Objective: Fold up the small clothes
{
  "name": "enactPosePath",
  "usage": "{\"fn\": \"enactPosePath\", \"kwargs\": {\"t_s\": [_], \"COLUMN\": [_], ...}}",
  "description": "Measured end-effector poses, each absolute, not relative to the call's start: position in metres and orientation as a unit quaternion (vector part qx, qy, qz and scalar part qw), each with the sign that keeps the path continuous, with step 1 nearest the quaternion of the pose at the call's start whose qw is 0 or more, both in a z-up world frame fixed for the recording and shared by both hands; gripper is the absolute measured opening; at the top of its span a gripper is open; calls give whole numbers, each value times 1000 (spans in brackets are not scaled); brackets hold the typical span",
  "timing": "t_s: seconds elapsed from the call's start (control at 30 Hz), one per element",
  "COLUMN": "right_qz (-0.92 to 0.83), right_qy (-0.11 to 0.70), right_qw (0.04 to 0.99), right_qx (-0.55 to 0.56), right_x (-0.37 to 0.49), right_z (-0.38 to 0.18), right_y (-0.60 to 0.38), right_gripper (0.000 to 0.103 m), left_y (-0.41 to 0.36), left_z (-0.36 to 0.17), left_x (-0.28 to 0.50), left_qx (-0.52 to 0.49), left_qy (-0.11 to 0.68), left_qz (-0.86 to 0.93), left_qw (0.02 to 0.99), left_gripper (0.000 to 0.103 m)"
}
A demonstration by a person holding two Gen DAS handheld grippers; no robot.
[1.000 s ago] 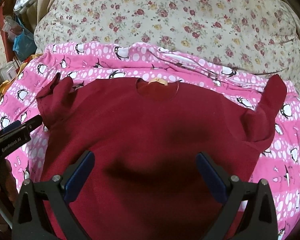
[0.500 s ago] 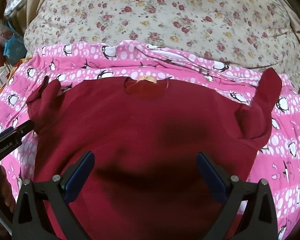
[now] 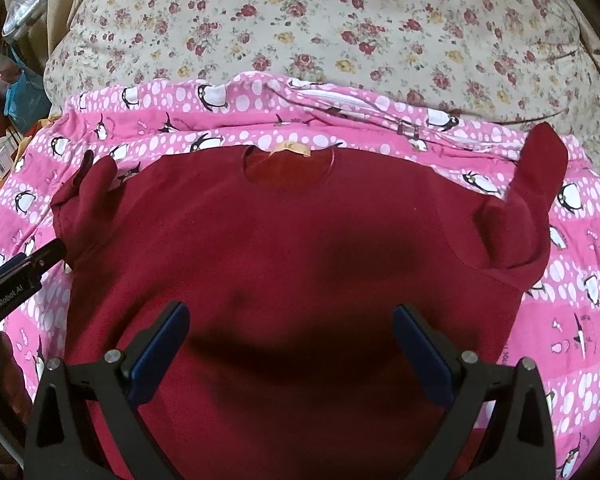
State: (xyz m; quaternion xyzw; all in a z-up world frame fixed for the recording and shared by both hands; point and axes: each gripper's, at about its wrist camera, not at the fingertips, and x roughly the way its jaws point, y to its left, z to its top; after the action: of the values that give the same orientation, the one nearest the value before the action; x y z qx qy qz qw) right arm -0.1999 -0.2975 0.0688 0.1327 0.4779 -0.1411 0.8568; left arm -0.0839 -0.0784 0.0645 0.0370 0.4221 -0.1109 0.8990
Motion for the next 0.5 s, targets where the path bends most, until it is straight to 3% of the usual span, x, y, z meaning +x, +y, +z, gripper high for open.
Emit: {"fn": "enactPosePath", "kwargs": {"t_s": [0.5], "right_qz": [-130], "right_qy": [470], "right_qw": [862], "right_qx": [138], "right_x": [-206], "right_z": [69], "right_y": [-303], "right_gripper": [103], "left_y": [-73], "left_z": [65], "left_x": [-79], "left_qx": [38], "left_qy": [416], "left_qz": [-87], "left_qw": [904], "left_gripper": [71]}}
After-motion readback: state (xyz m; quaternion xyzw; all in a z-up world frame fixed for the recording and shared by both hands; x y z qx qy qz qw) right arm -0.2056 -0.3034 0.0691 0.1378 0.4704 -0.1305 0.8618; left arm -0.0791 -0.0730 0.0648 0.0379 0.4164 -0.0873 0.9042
